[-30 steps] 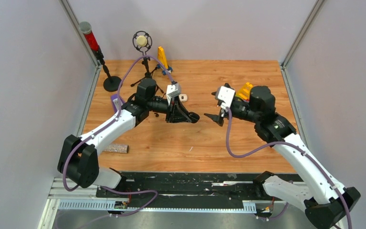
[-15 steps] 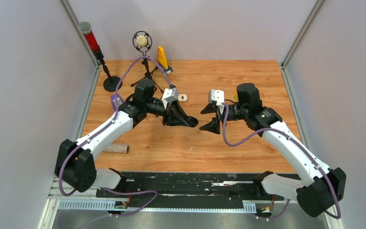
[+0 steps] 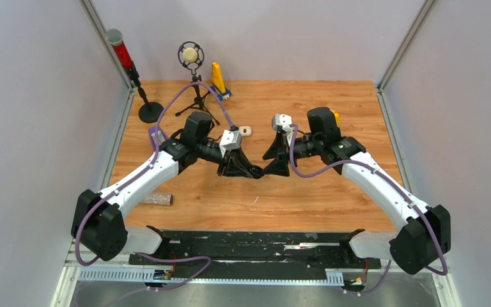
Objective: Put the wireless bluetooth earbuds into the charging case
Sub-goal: Pick up the charging case at the center of the board.
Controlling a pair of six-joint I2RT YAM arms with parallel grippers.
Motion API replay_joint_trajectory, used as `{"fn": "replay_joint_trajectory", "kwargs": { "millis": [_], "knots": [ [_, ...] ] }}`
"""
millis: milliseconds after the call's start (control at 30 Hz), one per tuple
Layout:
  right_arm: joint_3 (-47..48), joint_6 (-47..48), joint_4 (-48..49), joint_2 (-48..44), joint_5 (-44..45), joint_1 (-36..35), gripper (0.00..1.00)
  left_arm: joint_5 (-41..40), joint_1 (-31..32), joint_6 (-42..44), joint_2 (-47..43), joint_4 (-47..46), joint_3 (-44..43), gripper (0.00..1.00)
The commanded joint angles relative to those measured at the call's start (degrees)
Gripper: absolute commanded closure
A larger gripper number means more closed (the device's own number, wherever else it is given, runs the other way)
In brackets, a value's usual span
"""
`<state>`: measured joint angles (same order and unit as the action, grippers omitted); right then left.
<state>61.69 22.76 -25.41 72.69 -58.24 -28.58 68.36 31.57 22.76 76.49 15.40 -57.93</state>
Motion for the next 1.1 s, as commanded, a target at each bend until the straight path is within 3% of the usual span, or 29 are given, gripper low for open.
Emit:
{"fn": "replay_joint_trajectory", "kwargs": {
  "millis": [0, 167, 500, 633, 767, 833, 933, 967, 1067],
  "knots": [
    [1.09, -3.62, 4.57, 0.5, -0.86, -0.25, 0.47, 0.02, 0.58, 4.64, -2.22, 2.49, -0.66, 0.68],
    [-1.64, -1.41, 3.91, -0.89, -6.22, -0.82, 0.48, -0.42, 0.57, 2.98, -2.07, 0.89, -0.77, 0.68],
    [-2.38, 1.85, 3.72, 0.39, 1.2, -5.15, 0.49, -0.69, 0.55, 0.35, -1.59, -1.08, -0.73, 0.69],
    [-2.03, 0.83, 5.01, 1.0, 4.16, -5.41, 0.7, -0.84, 0.49, 0.43, -1.65, -1.1, -0.47, 0.69],
    [-2.38, 1.1, 5.52, 0.43, 5.3, -5.43, 0.81, -0.89, 0.54, 0.19, -1.79, -1.15, -0.51, 0.69],
    [-2.54, 0.89, 5.72, 0.07, 5.33, -5.41, 0.88, -0.91, 0.52, -0.13, -1.67, -1.41, -0.51, 0.64],
    [-2.45, 0.71, 5.75, -0.45, 5.44, -5.43, 0.93, -1.34, 0.58, -0.96, -1.61, -2.07, -0.43, 0.45],
    [-2.45, 0.58, 5.82, -0.68, 5.53, -5.44, 0.94, -1.45, 0.53, -1.18, -1.61, -2.19, -0.34, 0.34],
    [-2.52, 0.28, 6.05, -1.4, 5.63, -5.42, 0.95, -2.13, 0.51, -2.71, -1.64, -3.11, -0.24, 0.21]
  ]
}}
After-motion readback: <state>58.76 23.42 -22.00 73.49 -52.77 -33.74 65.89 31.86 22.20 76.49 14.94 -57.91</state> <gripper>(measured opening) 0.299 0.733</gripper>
